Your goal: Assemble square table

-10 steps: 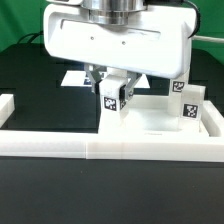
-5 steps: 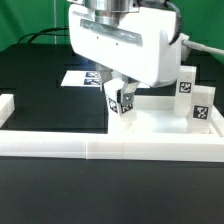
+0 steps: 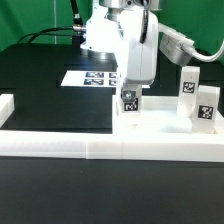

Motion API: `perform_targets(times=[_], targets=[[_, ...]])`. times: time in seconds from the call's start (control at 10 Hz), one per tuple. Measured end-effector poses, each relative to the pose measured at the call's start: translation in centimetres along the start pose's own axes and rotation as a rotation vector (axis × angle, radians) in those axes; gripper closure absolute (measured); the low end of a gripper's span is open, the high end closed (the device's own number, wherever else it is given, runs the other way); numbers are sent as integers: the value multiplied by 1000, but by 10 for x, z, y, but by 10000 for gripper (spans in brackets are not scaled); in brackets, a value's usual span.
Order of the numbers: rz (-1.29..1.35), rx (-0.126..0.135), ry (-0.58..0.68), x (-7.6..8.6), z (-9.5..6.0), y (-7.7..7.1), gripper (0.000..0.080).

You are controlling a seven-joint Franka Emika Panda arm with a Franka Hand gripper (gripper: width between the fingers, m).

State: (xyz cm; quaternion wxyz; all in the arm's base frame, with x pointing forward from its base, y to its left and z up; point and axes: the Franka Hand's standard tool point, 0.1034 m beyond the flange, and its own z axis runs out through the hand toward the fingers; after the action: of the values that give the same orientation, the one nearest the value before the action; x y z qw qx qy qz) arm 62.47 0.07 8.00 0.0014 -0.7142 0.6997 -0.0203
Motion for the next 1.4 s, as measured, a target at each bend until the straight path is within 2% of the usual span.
perform_targets(times=[0.2, 0.4, 0.5, 0.6, 0.7, 0.8, 1.1, 1.2, 1.3, 1.4], targets=[[167, 2, 3, -3, 0, 1, 508], [117, 1, 3, -3, 1, 1, 502], [89, -3, 3, -4, 0, 1, 312], [-94, -37, -16, -6, -7, 1, 191], [-251, -49, -3, -13, -13, -1, 191], [-387, -32, 1, -19, -13, -1, 155], [-588, -34, -2, -17, -12, -1, 151], [-699, -13, 3, -15, -12, -3, 150], [-827, 26, 15, -7, -10, -1, 150], [-937, 33, 13, 2, -5, 3, 150]])
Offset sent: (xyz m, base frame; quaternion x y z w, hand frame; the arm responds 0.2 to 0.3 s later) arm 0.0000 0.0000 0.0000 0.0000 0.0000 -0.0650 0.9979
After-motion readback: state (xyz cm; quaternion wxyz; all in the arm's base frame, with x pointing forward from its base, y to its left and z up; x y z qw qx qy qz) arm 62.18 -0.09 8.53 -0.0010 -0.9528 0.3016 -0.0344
